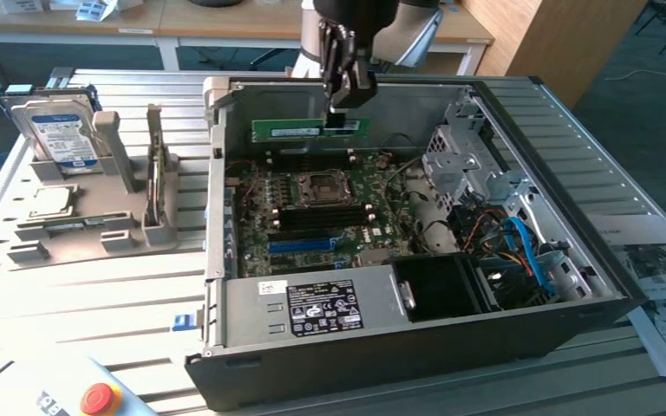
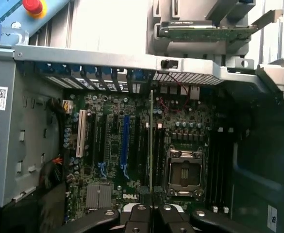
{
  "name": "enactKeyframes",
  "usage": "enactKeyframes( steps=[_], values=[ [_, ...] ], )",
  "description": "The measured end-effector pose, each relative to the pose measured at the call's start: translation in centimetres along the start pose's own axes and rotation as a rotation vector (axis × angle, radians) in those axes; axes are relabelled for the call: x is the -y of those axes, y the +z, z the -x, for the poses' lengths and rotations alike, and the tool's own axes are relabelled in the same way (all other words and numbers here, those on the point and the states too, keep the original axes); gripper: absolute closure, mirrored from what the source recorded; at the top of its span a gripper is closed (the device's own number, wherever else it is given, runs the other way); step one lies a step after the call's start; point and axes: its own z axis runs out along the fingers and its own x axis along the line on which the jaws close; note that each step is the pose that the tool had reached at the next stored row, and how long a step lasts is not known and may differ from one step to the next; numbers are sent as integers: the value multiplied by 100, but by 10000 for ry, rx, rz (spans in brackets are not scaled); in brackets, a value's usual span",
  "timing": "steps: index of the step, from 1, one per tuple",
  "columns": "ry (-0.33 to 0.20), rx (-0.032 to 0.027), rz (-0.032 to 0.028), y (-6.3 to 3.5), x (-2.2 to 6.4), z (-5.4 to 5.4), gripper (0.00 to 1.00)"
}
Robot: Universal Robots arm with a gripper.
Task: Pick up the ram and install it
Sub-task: 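Pick up the ram and move it above insertion slot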
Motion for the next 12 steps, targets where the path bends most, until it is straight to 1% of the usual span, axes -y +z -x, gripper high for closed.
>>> enactKeyframes(
  steps=[6, 7, 12],
  values=[
    [-1, 0, 12, -8, 227, -15, 88],
    [-1, -1, 13, -10, 252, -17, 88],
    [0, 1, 13, -10, 264, -17, 88]
  ],
)
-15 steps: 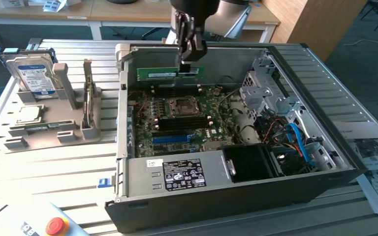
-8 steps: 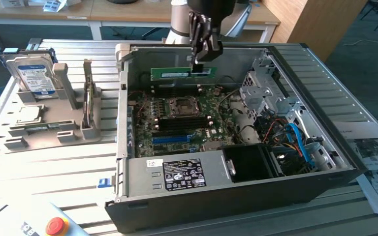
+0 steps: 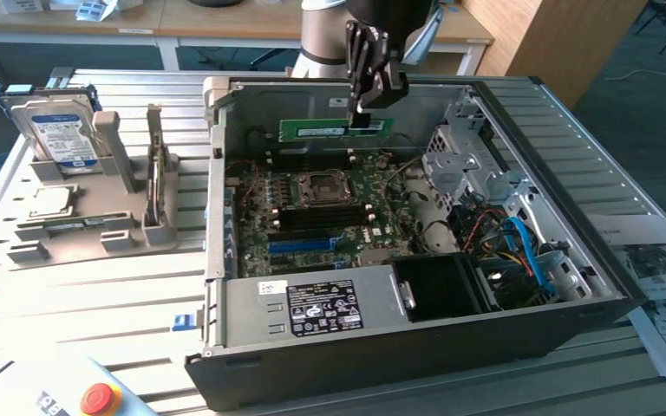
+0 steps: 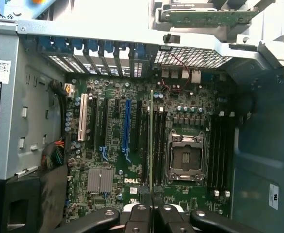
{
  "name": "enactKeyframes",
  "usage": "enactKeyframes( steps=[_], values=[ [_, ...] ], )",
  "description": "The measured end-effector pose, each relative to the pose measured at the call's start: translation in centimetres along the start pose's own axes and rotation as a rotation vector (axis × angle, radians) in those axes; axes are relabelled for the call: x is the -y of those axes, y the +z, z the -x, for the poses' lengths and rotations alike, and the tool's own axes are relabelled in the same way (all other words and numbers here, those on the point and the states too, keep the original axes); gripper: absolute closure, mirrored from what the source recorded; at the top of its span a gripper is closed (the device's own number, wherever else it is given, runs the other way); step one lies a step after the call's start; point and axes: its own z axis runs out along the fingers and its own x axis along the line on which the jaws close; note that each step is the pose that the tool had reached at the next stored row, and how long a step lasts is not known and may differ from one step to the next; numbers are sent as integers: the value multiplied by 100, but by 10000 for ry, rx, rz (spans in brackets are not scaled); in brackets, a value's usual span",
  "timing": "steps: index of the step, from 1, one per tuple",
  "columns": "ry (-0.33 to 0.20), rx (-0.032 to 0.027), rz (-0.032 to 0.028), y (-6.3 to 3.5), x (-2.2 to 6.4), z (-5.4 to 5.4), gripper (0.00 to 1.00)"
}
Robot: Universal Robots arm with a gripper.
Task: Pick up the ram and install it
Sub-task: 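Pick up the ram and move it above insertion slot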
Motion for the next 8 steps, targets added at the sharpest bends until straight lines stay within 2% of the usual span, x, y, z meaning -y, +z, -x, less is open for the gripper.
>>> enactKeyframes(
  steps=[8],
  values=[
    [0, 0, 0, 9, 22, 110, 88]
  ],
)
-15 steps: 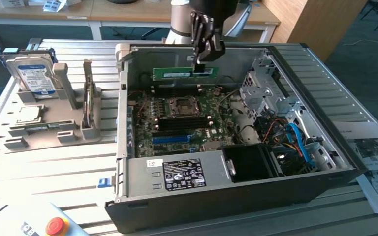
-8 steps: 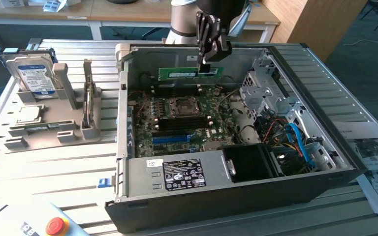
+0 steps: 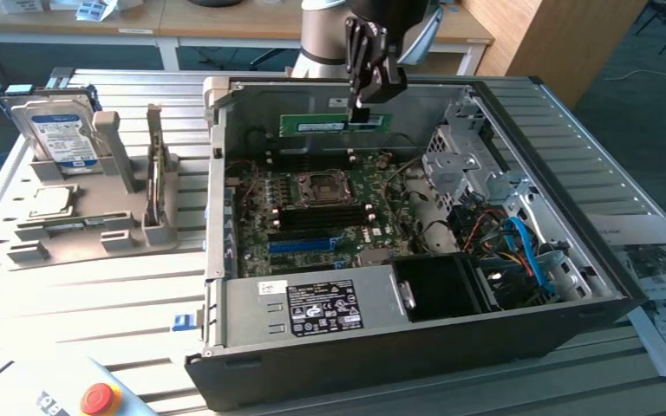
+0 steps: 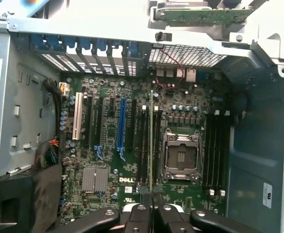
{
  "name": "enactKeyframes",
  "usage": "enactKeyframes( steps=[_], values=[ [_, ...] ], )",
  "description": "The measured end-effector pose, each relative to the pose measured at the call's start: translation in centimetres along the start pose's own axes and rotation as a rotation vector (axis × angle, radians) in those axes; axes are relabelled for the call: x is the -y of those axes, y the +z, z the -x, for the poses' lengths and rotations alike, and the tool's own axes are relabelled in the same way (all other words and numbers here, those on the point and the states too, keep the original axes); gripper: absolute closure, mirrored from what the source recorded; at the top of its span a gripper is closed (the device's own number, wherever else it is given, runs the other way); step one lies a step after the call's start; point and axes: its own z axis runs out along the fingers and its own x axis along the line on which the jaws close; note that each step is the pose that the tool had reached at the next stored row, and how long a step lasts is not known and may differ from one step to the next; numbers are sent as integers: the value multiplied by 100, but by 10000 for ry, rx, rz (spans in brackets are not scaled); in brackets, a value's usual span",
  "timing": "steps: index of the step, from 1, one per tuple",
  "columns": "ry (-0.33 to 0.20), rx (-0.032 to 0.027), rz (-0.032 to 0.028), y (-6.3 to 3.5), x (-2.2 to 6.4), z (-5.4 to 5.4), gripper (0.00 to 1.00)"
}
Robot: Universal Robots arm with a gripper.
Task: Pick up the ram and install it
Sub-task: 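Pick up the ram and move it above insertion slot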
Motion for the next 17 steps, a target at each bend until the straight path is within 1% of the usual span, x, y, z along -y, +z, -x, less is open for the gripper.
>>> enactKeyframes(
  steps=[4, 11, 14, 17],
  values=[
    [-1, 1, 0, 4, 9, 45, 88],
    [0, 2, -1, 6, 9, 48, 88],
    [-1, 0, -25, 32, 9, 47, 88],
    [-2, -1, -36, 72, 11, 46, 88]
  ],
)
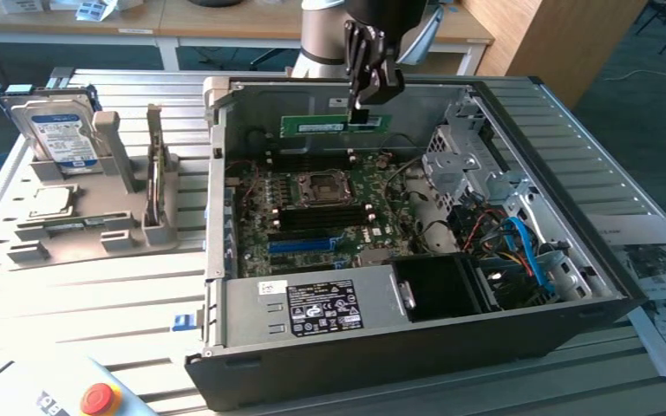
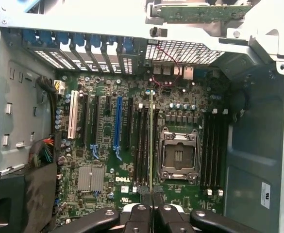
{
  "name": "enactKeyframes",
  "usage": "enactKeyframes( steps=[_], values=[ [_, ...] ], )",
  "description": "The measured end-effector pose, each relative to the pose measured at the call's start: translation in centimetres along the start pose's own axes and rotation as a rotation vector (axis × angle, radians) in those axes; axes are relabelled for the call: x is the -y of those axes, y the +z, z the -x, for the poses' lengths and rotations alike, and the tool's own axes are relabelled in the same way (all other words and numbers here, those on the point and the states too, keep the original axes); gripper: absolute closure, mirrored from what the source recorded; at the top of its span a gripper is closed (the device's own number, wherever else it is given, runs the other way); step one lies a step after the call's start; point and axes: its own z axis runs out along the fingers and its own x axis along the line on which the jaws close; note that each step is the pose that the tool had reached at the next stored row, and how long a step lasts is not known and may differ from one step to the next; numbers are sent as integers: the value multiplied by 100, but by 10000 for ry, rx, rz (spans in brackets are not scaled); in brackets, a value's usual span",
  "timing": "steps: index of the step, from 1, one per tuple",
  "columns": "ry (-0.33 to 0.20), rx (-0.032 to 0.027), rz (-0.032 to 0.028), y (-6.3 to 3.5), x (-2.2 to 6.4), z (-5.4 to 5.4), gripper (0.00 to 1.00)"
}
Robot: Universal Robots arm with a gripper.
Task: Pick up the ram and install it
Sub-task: 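Pick up the ram and move it above insertion slot, then insert the ram into the slot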
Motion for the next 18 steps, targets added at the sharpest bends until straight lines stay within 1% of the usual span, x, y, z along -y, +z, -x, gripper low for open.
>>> enactKeyframes(
  steps=[5, 16, 18],
  values=[
    [1, 0, -7, 34, 1, -1, 88],
    [1, 0, -8, 35, 1, -1, 88],
    [0, 2, -15, 40, 2, -1, 88]
  ],
)
